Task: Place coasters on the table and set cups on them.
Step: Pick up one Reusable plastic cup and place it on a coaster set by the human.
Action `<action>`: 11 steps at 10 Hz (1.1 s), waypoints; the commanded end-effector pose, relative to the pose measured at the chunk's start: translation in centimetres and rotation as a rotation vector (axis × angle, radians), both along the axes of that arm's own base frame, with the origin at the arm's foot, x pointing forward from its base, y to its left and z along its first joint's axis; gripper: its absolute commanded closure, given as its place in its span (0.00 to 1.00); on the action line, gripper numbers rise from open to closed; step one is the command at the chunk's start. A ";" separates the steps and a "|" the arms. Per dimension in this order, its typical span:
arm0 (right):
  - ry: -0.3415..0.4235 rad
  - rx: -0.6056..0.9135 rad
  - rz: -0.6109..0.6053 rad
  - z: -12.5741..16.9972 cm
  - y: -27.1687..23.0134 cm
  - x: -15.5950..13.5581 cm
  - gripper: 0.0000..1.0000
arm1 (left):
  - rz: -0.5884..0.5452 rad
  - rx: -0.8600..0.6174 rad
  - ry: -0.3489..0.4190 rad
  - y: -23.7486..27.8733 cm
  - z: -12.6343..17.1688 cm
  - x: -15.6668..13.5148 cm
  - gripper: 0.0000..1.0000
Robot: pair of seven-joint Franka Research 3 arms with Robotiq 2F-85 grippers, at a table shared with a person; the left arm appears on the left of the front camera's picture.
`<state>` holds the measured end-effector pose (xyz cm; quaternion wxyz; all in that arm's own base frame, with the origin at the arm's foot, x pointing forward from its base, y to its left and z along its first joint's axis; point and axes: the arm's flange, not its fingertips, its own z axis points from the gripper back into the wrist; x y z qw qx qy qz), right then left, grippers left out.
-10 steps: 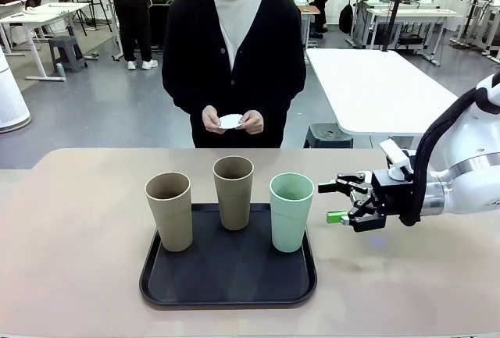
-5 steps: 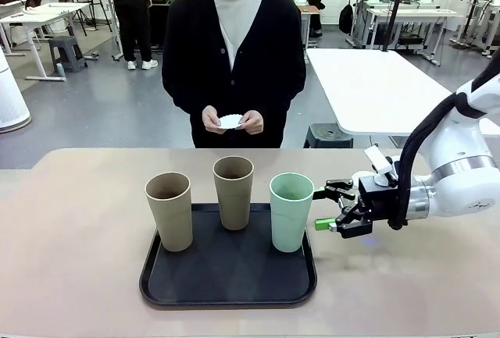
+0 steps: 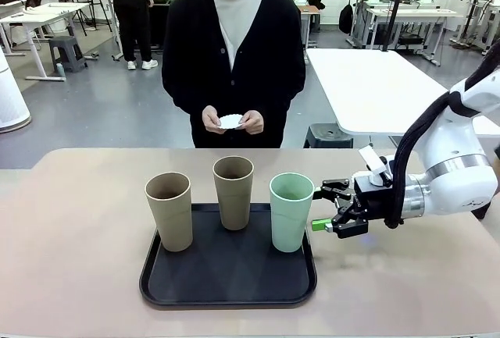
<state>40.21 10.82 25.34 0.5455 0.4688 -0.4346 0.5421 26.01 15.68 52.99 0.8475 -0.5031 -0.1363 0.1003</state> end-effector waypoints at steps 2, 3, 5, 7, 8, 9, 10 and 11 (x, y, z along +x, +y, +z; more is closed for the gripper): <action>0.007 -0.009 -0.036 -0.7 1.8 0.9 0.00 | -0.006 -0.012 -0.012 0.2 0.2 -0.1 0.00; 0.006 -0.009 -0.035 -0.7 2.0 1.1 0.00 | -0.006 -0.012 -0.012 0.2 0.2 -0.1 0.00; 0.011 -0.013 -0.030 -0.7 2.4 1.2 0.00 | -0.006 -0.012 -0.012 0.2 0.2 -0.1 0.00; 0.017 -0.017 -0.022 -0.8 2.9 1.3 0.00 | -0.006 -0.012 -0.012 0.2 0.2 -0.1 0.00; 0.019 -0.019 -0.016 -0.9 3.2 1.4 0.00 | -0.006 -0.012 -0.012 0.2 0.2 -0.1 0.00; 0.024 -0.024 -0.007 -1.0 3.6 1.4 0.00 | -0.006 -0.012 -0.012 0.2 0.2 -0.1 0.00; 0.026 -0.028 0.000 -1.1 3.8 1.4 0.00 | -0.006 -0.012 -0.012 0.2 0.2 -0.1 0.00; 0.027 -0.031 0.003 -1.2 4.0 1.4 0.00 | -0.006 -0.012 -0.012 0.2 0.2 -0.1 0.00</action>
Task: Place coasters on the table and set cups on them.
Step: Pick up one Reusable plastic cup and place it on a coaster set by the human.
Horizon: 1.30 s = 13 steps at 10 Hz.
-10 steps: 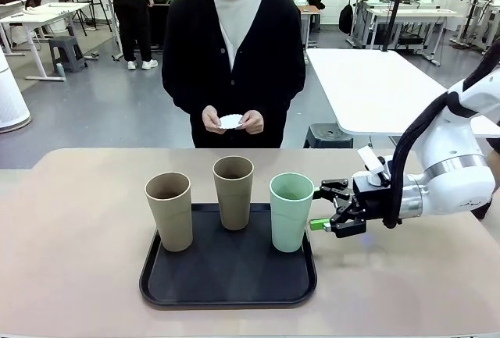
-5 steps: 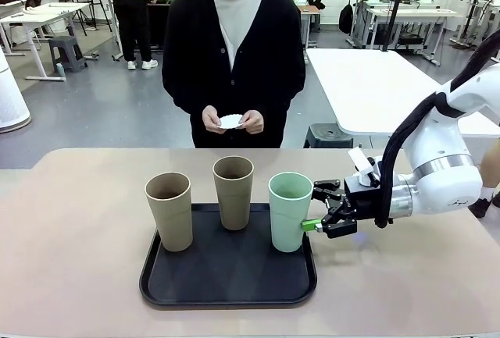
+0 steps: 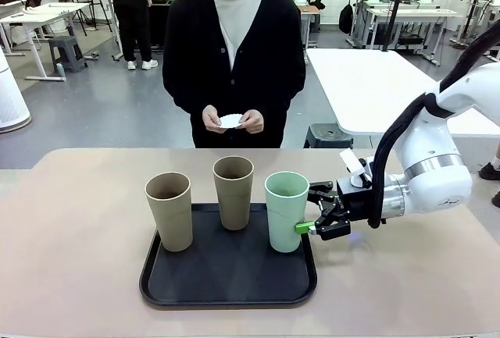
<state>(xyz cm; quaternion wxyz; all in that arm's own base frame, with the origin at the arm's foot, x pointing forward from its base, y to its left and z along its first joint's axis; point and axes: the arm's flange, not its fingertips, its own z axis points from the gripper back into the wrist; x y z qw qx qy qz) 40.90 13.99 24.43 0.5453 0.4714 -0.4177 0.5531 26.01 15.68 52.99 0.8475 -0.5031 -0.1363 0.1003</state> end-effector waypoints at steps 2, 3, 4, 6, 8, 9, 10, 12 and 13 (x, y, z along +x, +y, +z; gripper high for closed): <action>0.022 -0.013 -0.020 -0.4 1.2 0.7 0.00 | -0.006 -0.012 -0.012 0.2 0.2 -0.1 0.00; 0.027 -0.018 -0.011 -0.6 1.5 0.7 0.00 | -0.006 -0.012 -0.012 0.2 0.2 -0.1 0.00; 0.033 -0.022 -0.002 -0.8 1.9 0.7 0.00 | -0.006 -0.012 -0.012 0.2 0.2 -0.1 0.00; 0.034 -0.034 0.009 -1.0 2.5 0.6 0.00 | -0.006 -0.012 -0.012 0.2 0.2 -0.1 0.00; 0.033 -0.038 0.014 -1.1 3.2 0.6 0.00 | -0.006 -0.012 -0.012 0.2 0.2 -0.1 0.00; 0.034 -0.042 0.015 -1.2 3.4 0.8 0.00 | -0.006 -0.012 -0.012 0.2 0.2 -0.1 0.00; 0.035 -0.043 0.016 -1.3 3.7 0.8 0.00 | -0.006 -0.012 -0.012 0.2 0.2 -0.1 0.00; 0.033 -0.042 0.025 -1.4 4.2 0.9 0.00 | -0.006 -0.012 -0.012 0.2 0.2 -0.1 0.00; 0.032 -0.037 0.031 -1.4 4.5 0.9 0.00 | -0.006 -0.012 -0.012 0.2 0.2 -0.1 0.00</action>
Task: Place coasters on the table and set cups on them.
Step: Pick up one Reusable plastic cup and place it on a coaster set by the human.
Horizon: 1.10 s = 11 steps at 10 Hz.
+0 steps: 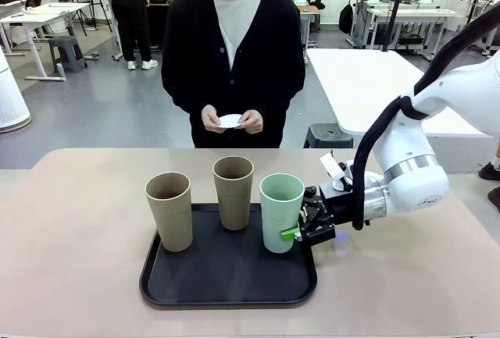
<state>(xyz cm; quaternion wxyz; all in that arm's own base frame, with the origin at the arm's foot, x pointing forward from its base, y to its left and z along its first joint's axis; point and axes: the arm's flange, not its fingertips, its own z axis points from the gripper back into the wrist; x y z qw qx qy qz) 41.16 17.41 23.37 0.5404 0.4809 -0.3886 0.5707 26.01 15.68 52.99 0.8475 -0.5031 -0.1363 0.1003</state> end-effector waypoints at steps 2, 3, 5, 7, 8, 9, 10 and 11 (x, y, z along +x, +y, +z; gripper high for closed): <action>0.014 -0.007 -0.019 -0.5 1.5 0.6 0.00 | -0.006 -0.012 -0.012 0.2 0.2 -0.1 0.00; 0.016 -0.010 -0.014 -0.5 1.8 0.7 0.00 | -0.006 -0.012 -0.012 0.2 0.2 -0.1 0.00; 0.015 -0.019 -0.008 -0.6 2.2 0.6 0.00 | -0.006 -0.012 -0.012 0.2 0.2 -0.1 0.00; 0.010 -0.010 0.006 -0.5 2.3 0.5 0.59 | -0.006 -0.012 -0.012 0.2 0.2 -0.1 0.00; 0.011 -0.007 0.000 -0.5 2.3 0.7 0.68 | -0.006 -0.012 -0.012 0.2 0.2 -0.1 0.00; 0.011 -0.005 -0.001 -0.5 2.3 0.7 1.00 | -0.006 -0.012 -0.012 0.2 0.2 -0.1 0.00; 0.011 -0.001 -0.003 -0.5 2.1 0.7 1.00 | -0.006 -0.012 -0.012 0.2 0.2 -0.1 0.00; 0.028 0.009 -0.014 0.1 1.5 0.6 1.00 | -0.006 -0.012 -0.012 0.2 0.2 -0.1 0.00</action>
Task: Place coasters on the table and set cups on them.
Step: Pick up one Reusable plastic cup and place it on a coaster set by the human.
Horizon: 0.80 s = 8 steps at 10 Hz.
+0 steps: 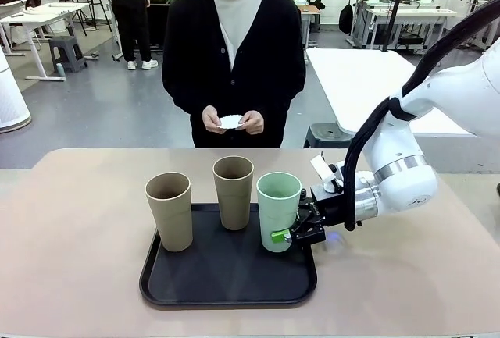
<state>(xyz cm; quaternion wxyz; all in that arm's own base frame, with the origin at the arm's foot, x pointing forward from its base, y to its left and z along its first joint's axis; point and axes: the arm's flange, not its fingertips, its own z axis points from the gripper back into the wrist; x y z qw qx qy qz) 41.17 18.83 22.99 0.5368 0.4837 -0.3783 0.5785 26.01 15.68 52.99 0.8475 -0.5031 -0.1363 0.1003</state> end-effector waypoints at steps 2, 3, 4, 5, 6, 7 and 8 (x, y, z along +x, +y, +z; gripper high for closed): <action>0.058 -0.027 -0.067 6.2 -3.0 -1.1 1.00 | -0.005 -0.012 -0.012 0.2 0.2 -0.1 0.00; 0.017 -0.033 -0.107 10.0 -4.8 -2.1 1.00 | -0.005 -0.012 -0.012 0.2 0.2 -0.1 0.00; 0.009 -0.055 -0.128 13.2 -5.9 -3.0 1.00 | -0.005 -0.012 -0.012 0.2 0.2 -0.1 0.00; 0.027 -0.094 -0.138 15.8 -7.1 -3.4 1.00 | -0.005 -0.012 -0.012 0.2 0.2 -0.1 0.00; 0.048 -0.138 -0.125 16.9 -7.4 -3.9 1.00 | -0.005 -0.012 -0.012 0.2 0.2 -0.1 0.00; 0.069 -0.154 -0.111 17.5 -7.9 -3.8 1.00 | -0.005 -0.012 -0.012 0.2 0.2 -0.1 0.00; 0.085 -0.147 -0.118 17.7 -8.1 -3.5 1.00 | -0.005 -0.012 -0.012 0.2 0.2 -0.1 0.00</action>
